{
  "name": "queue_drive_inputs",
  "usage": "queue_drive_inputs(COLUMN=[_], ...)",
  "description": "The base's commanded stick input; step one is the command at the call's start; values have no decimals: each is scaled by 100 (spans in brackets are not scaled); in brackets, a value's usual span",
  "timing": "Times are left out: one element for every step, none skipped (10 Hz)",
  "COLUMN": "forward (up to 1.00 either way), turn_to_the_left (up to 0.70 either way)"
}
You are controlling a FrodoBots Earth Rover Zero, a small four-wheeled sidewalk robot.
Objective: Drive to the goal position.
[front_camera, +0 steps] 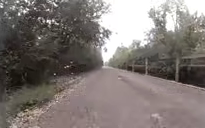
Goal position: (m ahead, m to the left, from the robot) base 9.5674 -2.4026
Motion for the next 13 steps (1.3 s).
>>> queue_drive_inputs(forward=[70,70,70,70,70,70,70,70,70,70,70,70,70], turn_to_the_left=[0,0,0,0,0,0,0,0,0,0,0,0,0])
